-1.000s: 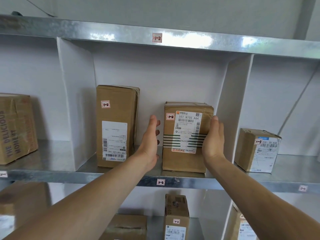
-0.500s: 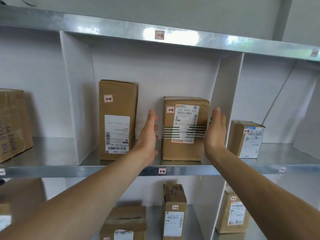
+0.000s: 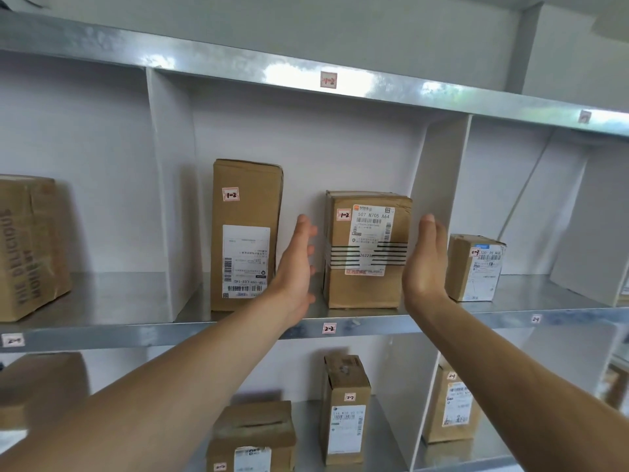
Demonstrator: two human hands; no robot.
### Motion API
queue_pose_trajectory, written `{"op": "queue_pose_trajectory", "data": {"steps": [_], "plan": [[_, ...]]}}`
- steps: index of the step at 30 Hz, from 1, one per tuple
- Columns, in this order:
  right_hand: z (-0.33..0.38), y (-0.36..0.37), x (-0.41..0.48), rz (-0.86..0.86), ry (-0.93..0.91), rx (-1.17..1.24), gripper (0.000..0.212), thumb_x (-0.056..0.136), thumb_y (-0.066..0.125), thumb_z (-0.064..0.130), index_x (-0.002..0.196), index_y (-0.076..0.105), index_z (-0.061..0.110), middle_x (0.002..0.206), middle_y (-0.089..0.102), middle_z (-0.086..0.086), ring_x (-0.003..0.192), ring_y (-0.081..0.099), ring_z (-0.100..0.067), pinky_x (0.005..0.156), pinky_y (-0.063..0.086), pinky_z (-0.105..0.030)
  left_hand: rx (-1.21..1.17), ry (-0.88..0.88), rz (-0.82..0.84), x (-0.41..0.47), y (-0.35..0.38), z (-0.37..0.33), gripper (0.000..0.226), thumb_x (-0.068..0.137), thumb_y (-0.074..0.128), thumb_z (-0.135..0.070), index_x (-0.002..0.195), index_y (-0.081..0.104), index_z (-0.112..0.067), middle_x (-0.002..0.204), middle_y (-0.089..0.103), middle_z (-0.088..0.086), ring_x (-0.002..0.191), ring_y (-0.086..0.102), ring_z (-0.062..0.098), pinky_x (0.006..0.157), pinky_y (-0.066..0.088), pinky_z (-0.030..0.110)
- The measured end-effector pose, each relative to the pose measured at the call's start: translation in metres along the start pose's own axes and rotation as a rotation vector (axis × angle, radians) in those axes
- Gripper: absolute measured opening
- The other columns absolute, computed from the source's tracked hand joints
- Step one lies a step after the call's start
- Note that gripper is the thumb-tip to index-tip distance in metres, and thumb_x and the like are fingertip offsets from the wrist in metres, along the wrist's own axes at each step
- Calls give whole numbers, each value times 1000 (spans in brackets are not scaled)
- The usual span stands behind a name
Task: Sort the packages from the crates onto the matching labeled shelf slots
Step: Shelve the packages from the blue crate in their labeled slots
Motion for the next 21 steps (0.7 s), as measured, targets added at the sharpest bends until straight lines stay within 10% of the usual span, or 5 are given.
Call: {"op": "queue_pose_trajectory", "data": {"steps": [6,13,21], "plan": [[6,7,-17,11,-42,13,41,110,32,45,137,51,22,100,58,17,90,55,3,73,40,-20,-4,8,21,-10,-5,-4,66,93,25,-75,146,45,-41,163,31,0,150,26,33,114,14,72],[15,27,-43,79,-85,61,54,94,36,61,132,54,27,119,67,3,113,64,-17,104,51,-46,7,2,26,-21,-10,-5,68,91,24,-77,147,44,-43,163,31,-2,150,26,32,114,16,71],[19,55,-68,166,-49,70,46,106,35,53,143,50,29,139,57,8,130,51,-14,106,36,-37,-17,6,0,-39,-29,-15,66,91,25,-77,144,46,-43,162,33,-1,149,28,31,114,14,70]]}}
Point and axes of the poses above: each hand's wrist, its own x-axis towards the middle knuckle, its own y-axis out of the palm, z = x × y, the point moved 4 cm from there along x, towards the middle knuckle
